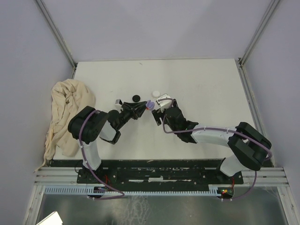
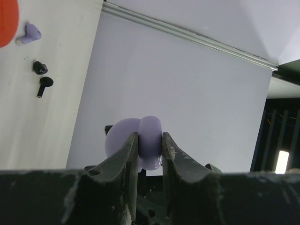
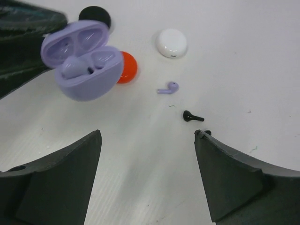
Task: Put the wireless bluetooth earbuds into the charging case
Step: Pick up the earbud from the center of the board.
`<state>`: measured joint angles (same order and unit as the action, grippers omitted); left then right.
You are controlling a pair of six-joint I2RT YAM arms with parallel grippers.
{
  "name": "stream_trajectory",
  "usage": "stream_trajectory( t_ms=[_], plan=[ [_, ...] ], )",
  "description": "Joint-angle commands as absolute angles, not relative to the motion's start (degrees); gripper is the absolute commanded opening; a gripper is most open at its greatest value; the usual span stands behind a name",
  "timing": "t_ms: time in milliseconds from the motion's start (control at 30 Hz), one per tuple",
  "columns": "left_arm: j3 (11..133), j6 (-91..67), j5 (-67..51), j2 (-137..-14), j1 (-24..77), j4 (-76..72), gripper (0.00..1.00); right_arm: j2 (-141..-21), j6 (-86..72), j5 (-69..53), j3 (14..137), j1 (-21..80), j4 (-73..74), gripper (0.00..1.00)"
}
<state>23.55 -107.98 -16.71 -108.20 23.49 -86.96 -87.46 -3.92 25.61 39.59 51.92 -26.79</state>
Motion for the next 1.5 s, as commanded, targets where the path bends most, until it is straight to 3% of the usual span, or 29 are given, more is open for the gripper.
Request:
stream_trajectory(
  t_ms=[0,267,400,633,1467],
  plan=[
    [21.53,-108.38,-16.95,-106.34,21.77,-99.11,0.03,-84.67,-9.73,29.43,46.79,48.38,-13.47,0.85],
    [19.08,-106.48,-20.1,-102.64,19.58,-99.09,0.03,-94.72,-21.2,13.23,64.68,37.89,7.1,0.53],
    [17.69,-105.32,-21.68,-102.18,19.38,-99.1,0.03,-103.15,-24.19,7.87,73.79,36.65,12.49,0.54],
    [17.52,-104.05,-24.76,-102.06,19.03,-99.13,0.03,-110.53,-28.06,4.12,78.07,35.33,13.89,0.54],
    [17.58,-103.03,-26.72,-103.62,18.52,-99.09,0.03,-120.1,-29.62,4.55,85.98,32.49,14.35,0.51]
  ],
)
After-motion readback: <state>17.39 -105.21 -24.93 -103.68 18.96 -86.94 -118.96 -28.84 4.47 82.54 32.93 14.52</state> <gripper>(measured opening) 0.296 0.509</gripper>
